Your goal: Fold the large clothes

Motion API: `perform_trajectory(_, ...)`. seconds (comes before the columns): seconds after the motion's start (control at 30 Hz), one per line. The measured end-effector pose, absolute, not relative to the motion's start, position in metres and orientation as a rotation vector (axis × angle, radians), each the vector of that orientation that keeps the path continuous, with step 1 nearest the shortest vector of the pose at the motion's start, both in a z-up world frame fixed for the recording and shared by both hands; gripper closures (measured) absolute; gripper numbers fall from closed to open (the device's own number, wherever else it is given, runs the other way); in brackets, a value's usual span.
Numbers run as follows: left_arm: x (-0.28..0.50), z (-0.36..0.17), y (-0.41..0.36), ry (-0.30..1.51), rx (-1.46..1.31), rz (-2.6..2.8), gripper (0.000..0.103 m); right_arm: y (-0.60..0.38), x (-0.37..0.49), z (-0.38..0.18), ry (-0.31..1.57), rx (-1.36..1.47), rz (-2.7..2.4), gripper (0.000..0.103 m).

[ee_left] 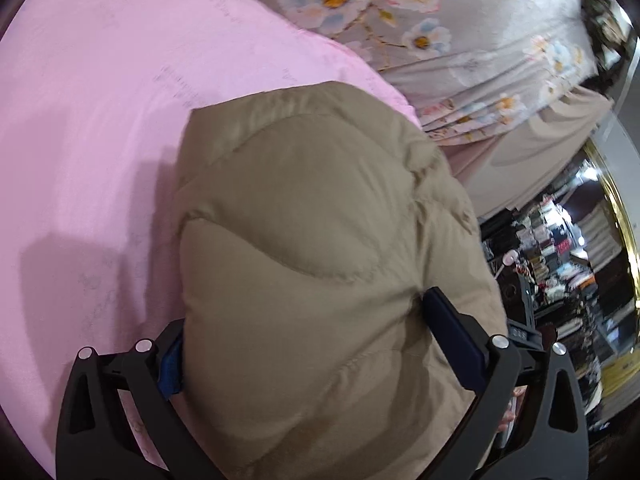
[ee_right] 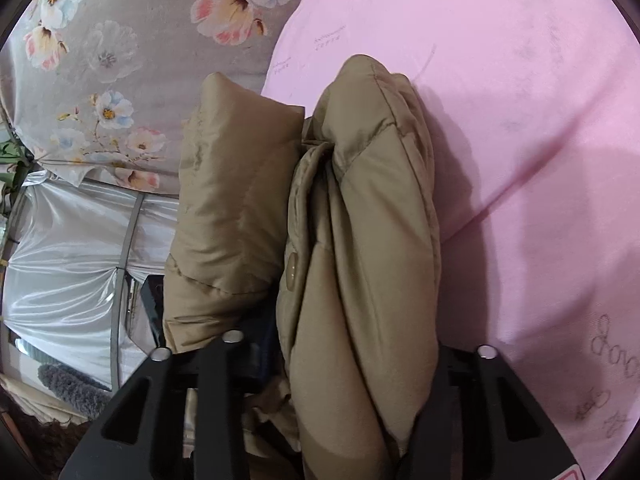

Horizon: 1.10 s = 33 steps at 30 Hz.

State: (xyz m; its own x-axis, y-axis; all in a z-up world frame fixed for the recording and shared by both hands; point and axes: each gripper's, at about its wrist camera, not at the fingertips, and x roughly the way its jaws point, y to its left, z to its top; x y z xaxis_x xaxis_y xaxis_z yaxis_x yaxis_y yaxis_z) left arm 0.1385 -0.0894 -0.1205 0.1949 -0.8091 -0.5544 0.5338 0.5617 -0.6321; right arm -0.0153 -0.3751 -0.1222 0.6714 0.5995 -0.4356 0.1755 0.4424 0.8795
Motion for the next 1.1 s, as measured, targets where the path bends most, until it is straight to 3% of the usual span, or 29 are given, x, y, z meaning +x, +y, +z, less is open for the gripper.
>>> perform_trajectory(0.2, 0.125, -0.057, -0.079, 0.798, -0.290, -1.030, 0.012, -0.356, -0.013, -0.072, 0.728, 1.035, 0.360, 0.083)
perform_trajectory(0.63, 0.155, 0.087, -0.048, 0.468, -0.230, -1.013, 0.013, -0.329, 0.067, 0.066, 0.517, 0.780, 0.522, 0.085)
perform_trajectory(0.83, 0.201, 0.111, -0.033, 0.403, -0.233, -0.955, 0.013, -0.326, 0.123, 0.084, 0.511, 0.729, 0.550, 0.085)
perform_trajectory(1.1, 0.289, 0.072, -0.022, 0.478, -0.263, -0.884, 0.013, -0.320, 0.220, 0.044, 0.624, 0.785, 0.513, 0.085)
